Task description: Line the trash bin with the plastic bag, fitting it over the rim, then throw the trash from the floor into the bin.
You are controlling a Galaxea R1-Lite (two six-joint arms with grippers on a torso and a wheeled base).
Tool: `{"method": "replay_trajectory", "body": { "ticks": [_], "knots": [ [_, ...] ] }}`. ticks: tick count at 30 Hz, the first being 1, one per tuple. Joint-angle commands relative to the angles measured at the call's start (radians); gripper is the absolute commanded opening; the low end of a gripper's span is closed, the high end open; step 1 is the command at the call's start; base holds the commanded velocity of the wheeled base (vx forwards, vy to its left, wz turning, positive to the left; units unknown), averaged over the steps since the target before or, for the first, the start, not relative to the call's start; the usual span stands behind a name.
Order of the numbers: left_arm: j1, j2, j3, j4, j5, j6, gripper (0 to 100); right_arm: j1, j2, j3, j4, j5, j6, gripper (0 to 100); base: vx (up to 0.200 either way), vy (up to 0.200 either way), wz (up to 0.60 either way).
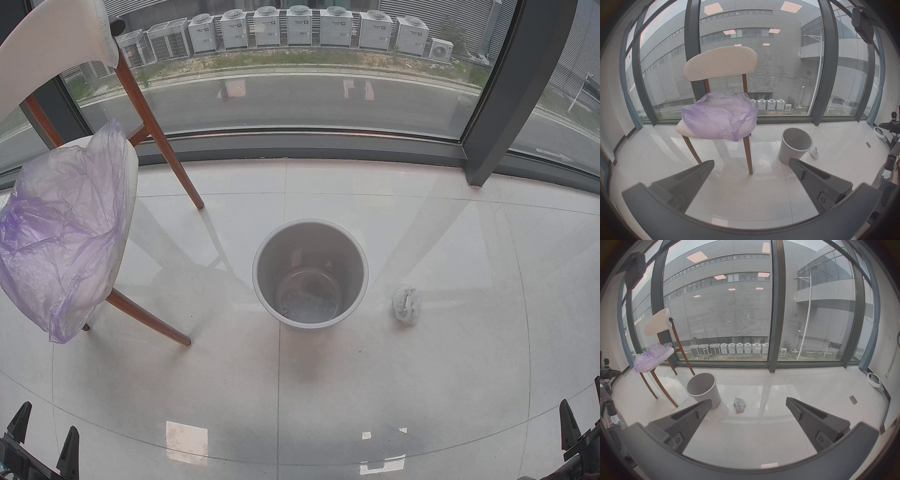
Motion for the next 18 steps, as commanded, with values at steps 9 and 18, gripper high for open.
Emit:
{"method": "replay_trajectory", "body": {
  "ticks": [9,18],
  "knots": [
    [0.002,-0.009,0.018,-0.003,-0.002,0.003,100,0.000,-0.017,0.018,0.000,-0.001,0.000,100,0.000,0.000,0.00],
    [0.000,-0.009,0.018,-0.010,-0.003,0.006,100,0.000,-0.017,0.018,-0.001,-0.001,-0.003,100,0.000,0.000,0.00]
  ]
}}
